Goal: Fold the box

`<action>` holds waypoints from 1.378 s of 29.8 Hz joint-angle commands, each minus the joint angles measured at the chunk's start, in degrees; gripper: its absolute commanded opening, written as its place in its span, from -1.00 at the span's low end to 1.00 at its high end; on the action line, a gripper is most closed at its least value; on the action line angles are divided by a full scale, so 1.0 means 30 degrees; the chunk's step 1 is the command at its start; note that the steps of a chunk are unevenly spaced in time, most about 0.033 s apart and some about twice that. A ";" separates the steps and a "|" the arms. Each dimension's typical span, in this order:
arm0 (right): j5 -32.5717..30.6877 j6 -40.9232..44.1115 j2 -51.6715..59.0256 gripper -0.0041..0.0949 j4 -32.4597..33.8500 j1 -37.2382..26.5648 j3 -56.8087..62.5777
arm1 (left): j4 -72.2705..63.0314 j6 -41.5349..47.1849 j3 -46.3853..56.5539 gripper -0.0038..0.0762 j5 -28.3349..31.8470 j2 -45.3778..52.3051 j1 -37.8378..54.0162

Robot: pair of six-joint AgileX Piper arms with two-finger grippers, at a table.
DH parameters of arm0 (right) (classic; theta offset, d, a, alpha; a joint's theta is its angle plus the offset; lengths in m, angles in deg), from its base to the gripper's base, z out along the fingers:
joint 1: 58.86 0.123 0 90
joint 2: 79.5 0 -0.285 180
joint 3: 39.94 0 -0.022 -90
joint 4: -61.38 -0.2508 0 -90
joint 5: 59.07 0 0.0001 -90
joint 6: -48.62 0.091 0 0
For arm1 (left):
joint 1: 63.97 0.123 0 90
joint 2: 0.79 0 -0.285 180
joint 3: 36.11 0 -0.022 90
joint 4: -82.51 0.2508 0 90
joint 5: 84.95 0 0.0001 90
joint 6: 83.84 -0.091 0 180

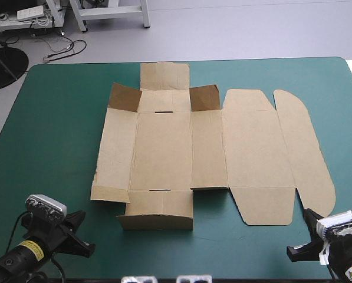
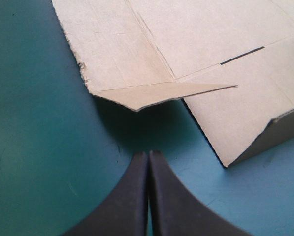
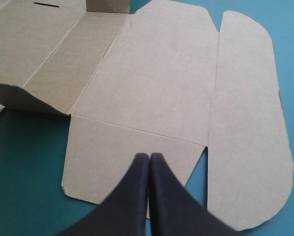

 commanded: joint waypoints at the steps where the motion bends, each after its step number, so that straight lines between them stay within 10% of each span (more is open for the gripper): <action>1: 0.1381 -0.0132 -0.0269 -0.95 -0.0157 0.0061 -0.0456 | -0.0070 0.0073 -0.0392 -0.93 0.1233 -0.0123 -0.0130; 27: 0.1459 -0.0216 -0.0269 -0.95 -0.0174 0.0061 -0.0580 | 0.0215 0.0062 -0.1223 -0.93 0.1406 -0.0123 -0.0130; 41: 0.1538 -0.0216 -0.0269 -0.95 -0.0210 0.0061 -0.0832 | 0.1716 0.0744 -1.0385 -0.92 -0.4770 -0.6780 -0.0130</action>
